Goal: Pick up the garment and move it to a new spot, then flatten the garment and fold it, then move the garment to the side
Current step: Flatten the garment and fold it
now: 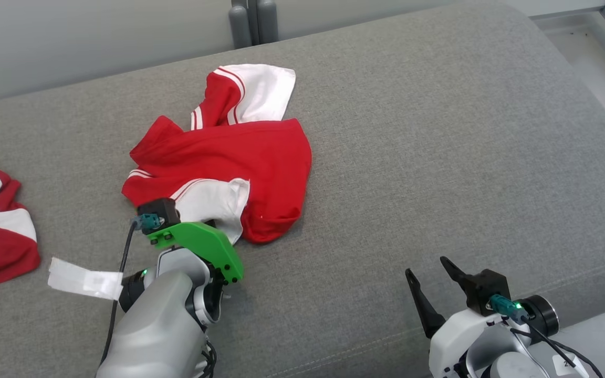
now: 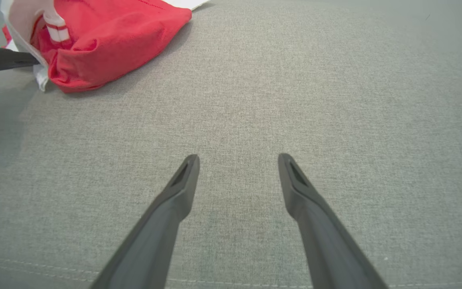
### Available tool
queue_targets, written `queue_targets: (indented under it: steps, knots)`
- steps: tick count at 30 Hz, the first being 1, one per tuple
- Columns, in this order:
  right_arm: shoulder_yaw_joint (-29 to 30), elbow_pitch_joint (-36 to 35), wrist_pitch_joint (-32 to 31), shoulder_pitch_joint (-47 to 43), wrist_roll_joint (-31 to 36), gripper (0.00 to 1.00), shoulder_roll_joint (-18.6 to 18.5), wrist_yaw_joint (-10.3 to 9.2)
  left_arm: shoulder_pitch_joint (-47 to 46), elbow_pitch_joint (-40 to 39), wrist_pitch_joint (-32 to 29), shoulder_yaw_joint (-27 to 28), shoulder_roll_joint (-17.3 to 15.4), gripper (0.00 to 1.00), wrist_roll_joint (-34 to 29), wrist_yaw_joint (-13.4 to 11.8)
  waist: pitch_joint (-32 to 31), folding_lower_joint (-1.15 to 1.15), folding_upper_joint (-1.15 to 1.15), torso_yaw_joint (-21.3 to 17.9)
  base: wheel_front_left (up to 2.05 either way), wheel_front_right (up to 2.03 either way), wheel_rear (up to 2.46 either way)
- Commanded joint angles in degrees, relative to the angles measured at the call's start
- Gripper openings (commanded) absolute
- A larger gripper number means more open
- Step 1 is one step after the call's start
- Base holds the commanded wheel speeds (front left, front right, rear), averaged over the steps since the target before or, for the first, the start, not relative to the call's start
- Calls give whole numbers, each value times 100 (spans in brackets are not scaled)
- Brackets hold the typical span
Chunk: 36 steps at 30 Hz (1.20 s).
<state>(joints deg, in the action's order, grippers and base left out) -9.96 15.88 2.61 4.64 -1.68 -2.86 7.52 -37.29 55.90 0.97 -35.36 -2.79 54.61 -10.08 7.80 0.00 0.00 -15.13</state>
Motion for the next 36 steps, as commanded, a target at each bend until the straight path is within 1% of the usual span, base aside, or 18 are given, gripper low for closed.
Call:
queue_targets:
  steps: [1,3,6,10,13,18,23,25,29,30,31,32,36]
  knots:
    - [5,0,-11,-89,48,100,-5,-6,72,-1,124,50,-26,0,67,2,-92,0,0,115,0,0,0]
    - [13,4,-21,-112,37,100,-7,-6,109,5,281,132,-33,0,138,36,-155,0,0,200,0,0,0]
    - [36,3,-20,-151,16,100,-5,-6,125,-48,487,270,-145,0,184,35,-247,0,0,338,0,0,0]
    - [71,9,-22,-209,-8,100,-7,-6,131,-248,742,402,-377,0,179,-38,-370,0,0,516,0,0,0]
    - [107,11,-33,-238,-10,100,-5,-6,201,-442,791,440,-668,0,111,-147,-462,0,0,637,0,0,0]
    - [187,-6,-57,-307,-18,100,-7,-6,341,-838,557,310,-1205,0,-97,-492,-589,0,0,763,0,0,0]
    - [280,-16,-45,-330,-21,100,-8,-6,637,-1313,102,142,-1837,0,-333,-907,-664,0,0,792,0,0,0]
    - [342,-12,-35,-347,-19,100,-7,-6,785,-1521,-97,104,-2019,0,-355,-1083,-680,0,0,793,0,0,0]
    - [445,-10,-40,-391,-42,100,-5,-6,1164,-1942,-428,109,-2250,0,-235,-1347,-683,0,0,772,0,0,0]
    - [481,-15,-41,-406,-36,100,-6,-6,1352,-2112,-502,120,-2286,89,-205,-1447,-680,0,0,755,0,0,0]
    - [481,-15,-41,-406,-36,100,-6,-6,1352,-2112,-502,120,-2286,89,-205,-1447,-680,0,0,755,0,0,0]
    - [502,-16,-40,-408,-32,100,-8,-6,1441,-2188,-502,150,-2275,100,-163,-1497,-678,0,0,747,0,0,0]
    - [621,-37,-37,-401,7,100,-7,-6,1775,-2383,-468,214,-2243,100,-45,-1629,-688,0,0,710,0,0,0]
